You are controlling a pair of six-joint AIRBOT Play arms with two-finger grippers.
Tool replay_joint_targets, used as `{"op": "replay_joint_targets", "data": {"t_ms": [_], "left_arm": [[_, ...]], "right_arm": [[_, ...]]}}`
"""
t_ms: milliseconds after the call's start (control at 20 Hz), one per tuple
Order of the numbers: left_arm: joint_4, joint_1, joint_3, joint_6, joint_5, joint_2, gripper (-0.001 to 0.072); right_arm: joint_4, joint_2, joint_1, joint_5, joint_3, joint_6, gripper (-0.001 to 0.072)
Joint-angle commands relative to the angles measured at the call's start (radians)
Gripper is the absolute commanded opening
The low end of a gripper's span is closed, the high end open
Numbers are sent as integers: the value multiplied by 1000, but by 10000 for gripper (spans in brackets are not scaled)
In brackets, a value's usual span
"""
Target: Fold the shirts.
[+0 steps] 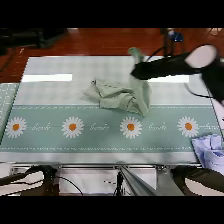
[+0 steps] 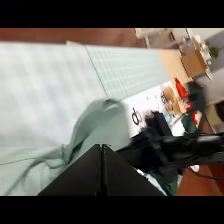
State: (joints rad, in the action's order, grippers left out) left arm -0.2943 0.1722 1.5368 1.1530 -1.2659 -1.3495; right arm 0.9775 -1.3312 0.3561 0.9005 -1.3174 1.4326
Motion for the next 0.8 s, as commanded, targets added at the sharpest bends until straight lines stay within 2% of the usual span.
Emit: {"op": "replay_joint_targets", "data": {"t_ms": [0,100,150,350,450,550,650,750], "left_arm": [[-5,186,0,-8,-70,109,32],[-6,209,0,-8,-113,115,31],[-27,207,0,-8,-132,113,31],[-196,156,0,3,-161,114,32],[-283,128,0,4,-161,113,32],[-381,109,0,24,-161,112,32],[-490,97,0,32,-167,111,32],[-566,89,-1,57,-191,106,32]], "right_arm": [[-110,-177,200,-224,0,27,112],[-173,-231,239,-227,0,23,445],[-174,-232,238,-206,0,23,486],[-138,-138,85,-118,0,23,486],[-60,-59,-52,-45,0,24,486],[72,6,-215,101,0,34,486],[230,26,-383,306,1,34,486],[257,26,-518,381,55,22,487]]}}
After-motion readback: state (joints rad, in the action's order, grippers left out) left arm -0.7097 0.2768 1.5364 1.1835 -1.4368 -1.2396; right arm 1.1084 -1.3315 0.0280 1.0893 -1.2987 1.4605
